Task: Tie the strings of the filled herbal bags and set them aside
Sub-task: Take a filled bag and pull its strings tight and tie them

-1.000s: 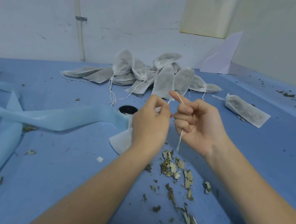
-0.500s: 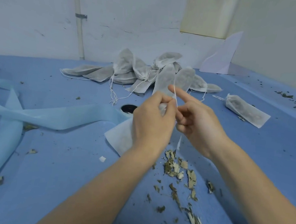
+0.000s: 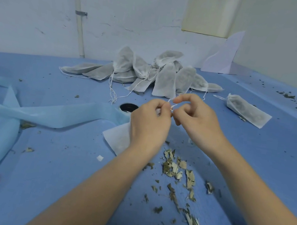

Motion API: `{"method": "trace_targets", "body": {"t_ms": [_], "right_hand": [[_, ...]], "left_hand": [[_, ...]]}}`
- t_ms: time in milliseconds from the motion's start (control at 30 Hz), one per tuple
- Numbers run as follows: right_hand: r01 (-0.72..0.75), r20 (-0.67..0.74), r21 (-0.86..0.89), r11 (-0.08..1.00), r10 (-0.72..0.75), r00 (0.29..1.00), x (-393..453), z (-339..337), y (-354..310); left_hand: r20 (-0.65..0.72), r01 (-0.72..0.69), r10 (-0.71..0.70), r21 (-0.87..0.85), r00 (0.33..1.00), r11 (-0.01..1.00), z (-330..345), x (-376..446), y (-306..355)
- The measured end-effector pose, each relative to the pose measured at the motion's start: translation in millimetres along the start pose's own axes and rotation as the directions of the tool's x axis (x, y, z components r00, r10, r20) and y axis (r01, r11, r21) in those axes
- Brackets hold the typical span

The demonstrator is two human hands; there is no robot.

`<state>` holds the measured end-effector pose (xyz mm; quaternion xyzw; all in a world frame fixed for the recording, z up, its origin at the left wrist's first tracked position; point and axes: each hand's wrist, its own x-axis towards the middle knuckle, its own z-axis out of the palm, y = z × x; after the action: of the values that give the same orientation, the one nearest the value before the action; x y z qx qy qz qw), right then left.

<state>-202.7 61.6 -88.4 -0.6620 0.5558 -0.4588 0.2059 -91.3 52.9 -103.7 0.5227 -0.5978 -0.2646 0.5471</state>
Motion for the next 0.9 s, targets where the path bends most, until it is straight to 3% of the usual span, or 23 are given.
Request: {"method": "trace_targets", "body": {"t_ms": [267,367,433,500,567,600,700,800,900], "right_hand": [[-0.146,0.133,0.192,0.970,0.121,0.984,4,-14,8],[-0.178,0.166,0.183,0.967,0.148,0.975,4,-18,9],[-0.221,0.197,0.183,0.958,0.184,0.963,6,-22,8],[-0.298,0.235,0.268,0.916,0.238,0.942,9,-25,9],[-0.413,0.268,0.386,0.825,0.328,0.906,11,-25,9],[-0.458,0.289,0.441,0.772,0.362,0.886,12,-24,9],[-0.499,0.347,0.547,0.672,0.360,0.866,12,-24,6],[-0.420,0.273,0.503,0.756,0.322,0.906,11,-23,4],[-0.362,0.152,0.426,0.829,0.329,0.932,9,-19,4]], "left_hand": [[0.171,0.145,-0.085,-0.376,0.982,0.915,-5,7,-2],[0.218,0.141,-0.054,-0.404,0.975,0.904,-4,4,-1],[0.219,0.073,0.004,-0.341,0.976,0.937,-5,3,0],[0.187,-0.139,0.162,-0.129,0.969,0.982,-5,2,-1],[0.145,-0.408,0.385,0.188,0.911,0.893,-5,1,-5],[0.120,-0.471,0.456,0.294,0.882,0.832,-5,1,-6],[0.026,-0.481,0.529,0.457,0.848,0.748,-2,-3,-10],[-0.026,-0.463,0.549,0.507,0.835,0.727,1,-6,-10],[-0.049,-0.411,0.480,0.447,0.876,0.795,2,-9,-7]]}}
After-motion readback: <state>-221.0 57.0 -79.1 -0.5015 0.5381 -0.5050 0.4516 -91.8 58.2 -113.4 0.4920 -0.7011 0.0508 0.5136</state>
